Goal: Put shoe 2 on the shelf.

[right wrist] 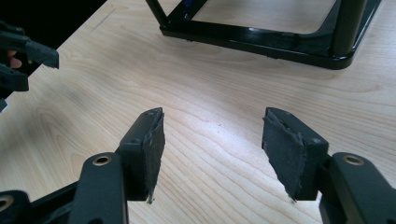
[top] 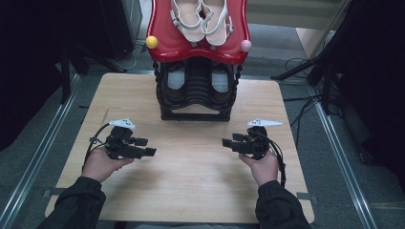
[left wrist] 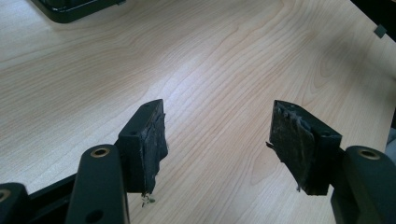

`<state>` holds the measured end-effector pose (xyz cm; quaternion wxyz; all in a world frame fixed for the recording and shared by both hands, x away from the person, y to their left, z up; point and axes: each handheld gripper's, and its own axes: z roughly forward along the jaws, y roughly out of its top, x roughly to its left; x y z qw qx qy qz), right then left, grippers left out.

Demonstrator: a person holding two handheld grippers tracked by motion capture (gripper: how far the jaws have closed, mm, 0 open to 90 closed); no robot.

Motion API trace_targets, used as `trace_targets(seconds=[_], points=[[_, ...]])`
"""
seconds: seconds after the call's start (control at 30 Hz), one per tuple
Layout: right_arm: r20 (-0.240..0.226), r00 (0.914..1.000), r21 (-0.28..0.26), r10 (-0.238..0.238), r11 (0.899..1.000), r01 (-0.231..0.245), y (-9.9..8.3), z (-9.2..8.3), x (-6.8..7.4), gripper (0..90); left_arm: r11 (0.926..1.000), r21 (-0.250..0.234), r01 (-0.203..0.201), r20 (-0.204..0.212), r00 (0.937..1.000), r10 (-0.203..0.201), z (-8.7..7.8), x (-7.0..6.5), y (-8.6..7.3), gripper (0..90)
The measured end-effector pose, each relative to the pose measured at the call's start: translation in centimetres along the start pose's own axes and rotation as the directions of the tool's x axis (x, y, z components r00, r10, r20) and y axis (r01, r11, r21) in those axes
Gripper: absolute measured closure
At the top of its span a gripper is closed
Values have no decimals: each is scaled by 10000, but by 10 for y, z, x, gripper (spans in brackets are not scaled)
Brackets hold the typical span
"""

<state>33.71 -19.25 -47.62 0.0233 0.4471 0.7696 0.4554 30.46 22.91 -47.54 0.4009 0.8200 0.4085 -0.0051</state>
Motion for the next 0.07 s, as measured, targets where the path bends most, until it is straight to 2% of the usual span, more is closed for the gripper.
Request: trace_targets(seconds=[0.07], points=[[1, 10000, 34, -65, 10000, 65, 0, 1, 0, 401, 10000, -30, -10, 56, 10000, 10, 0, 0, 0, 354]])
